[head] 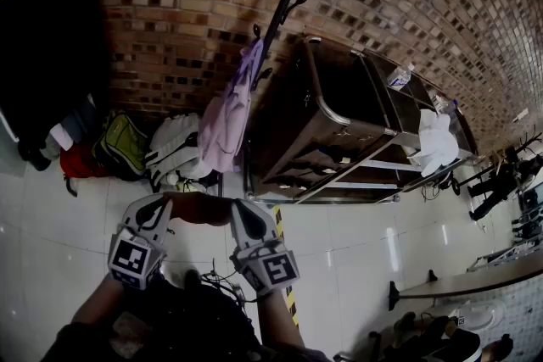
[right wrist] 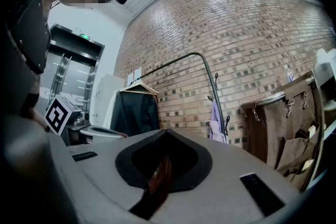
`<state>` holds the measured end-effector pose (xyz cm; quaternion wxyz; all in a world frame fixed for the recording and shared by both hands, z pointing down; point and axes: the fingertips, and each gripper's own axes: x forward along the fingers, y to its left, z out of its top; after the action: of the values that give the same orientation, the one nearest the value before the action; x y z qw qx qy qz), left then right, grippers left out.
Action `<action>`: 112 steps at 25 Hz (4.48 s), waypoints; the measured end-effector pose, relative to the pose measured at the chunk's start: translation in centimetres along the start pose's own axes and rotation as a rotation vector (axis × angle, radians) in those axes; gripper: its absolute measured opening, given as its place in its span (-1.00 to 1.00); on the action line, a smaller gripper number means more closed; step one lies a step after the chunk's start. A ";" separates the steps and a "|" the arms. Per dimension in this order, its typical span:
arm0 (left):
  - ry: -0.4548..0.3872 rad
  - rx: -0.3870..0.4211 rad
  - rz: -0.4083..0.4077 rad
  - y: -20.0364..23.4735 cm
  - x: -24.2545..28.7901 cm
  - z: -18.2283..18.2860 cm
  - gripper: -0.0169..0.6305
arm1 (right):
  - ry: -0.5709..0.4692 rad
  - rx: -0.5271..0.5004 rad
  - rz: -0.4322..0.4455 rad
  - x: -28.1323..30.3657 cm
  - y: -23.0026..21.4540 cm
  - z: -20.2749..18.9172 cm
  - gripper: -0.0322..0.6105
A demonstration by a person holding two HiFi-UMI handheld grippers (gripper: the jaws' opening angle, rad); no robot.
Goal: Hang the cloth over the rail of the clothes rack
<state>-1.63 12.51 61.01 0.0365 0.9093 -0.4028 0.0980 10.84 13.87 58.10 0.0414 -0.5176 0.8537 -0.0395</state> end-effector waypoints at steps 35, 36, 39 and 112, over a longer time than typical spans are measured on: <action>-0.212 0.065 -0.276 3.7 8.7 9.8 -0.90 | -0.092 -0.162 -0.203 8.0 -5.7 7.9 -0.80; -0.222 0.055 -0.282 3.5 9.5 10.5 -0.90 | -0.099 -0.160 -0.199 8.3 -6.6 8.5 -0.80; -0.263 0.076 -0.277 3.4 12.4 13.4 -0.90 | -0.135 -0.157 -0.183 9.8 -9.4 11.0 -0.80; -0.934 0.459 -0.187 0.5 44.0 69.4 -0.89 | -0.873 -0.616 -0.117 25.7 -36.8 58.1 -0.81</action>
<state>37.21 -29.76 2.25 -0.3383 0.8727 -0.2614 -0.2358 37.90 -27.30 3.72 0.2365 -0.5206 0.6990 0.4295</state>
